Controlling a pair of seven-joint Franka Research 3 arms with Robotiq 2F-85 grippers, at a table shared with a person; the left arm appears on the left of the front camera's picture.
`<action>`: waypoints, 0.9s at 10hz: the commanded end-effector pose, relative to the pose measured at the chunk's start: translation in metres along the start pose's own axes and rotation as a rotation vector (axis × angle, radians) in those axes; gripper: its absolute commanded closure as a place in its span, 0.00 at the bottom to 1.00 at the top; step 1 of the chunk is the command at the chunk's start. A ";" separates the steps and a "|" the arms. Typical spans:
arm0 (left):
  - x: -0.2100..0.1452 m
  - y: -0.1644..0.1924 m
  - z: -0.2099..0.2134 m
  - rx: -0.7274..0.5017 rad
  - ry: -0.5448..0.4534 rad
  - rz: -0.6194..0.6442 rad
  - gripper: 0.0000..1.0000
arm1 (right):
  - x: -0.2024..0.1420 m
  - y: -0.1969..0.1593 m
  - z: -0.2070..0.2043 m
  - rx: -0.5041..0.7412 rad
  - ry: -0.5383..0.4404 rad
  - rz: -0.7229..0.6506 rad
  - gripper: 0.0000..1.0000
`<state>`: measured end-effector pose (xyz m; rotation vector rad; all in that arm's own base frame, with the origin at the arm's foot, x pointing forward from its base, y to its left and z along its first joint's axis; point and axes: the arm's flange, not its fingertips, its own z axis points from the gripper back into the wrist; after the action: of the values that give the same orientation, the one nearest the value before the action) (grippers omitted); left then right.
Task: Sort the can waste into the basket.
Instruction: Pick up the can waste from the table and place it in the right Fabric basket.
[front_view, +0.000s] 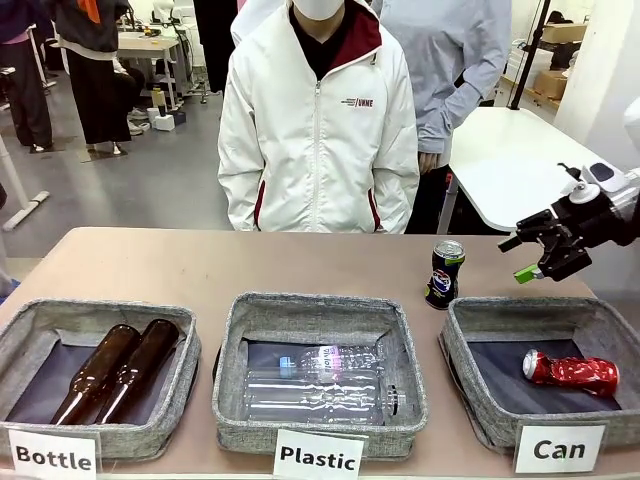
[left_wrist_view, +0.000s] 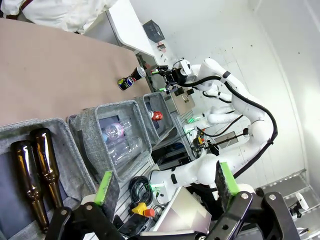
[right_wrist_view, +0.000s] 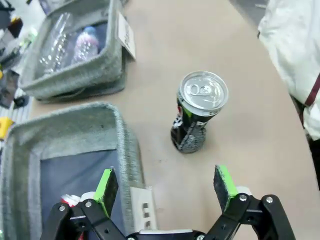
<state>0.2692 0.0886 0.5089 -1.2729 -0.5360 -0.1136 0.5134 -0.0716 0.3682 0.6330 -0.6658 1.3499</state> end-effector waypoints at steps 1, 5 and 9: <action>0.001 -0.003 -0.001 -0.016 -0.007 -0.011 0.00 | -0.008 -0.016 -0.004 -0.009 -0.063 0.072 0.00; 0.001 -0.003 -0.001 -0.016 -0.007 -0.011 0.00 | -0.022 -0.050 -0.044 0.037 -0.106 0.146 0.00; 0.001 -0.003 -0.001 -0.016 -0.007 -0.011 0.00 | -0.032 -0.072 -0.083 0.085 -0.188 0.128 0.00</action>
<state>0.2691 0.0885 0.5089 -1.2729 -0.5358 -0.1136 0.5781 -0.0401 0.2880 0.7661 -0.7699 1.4502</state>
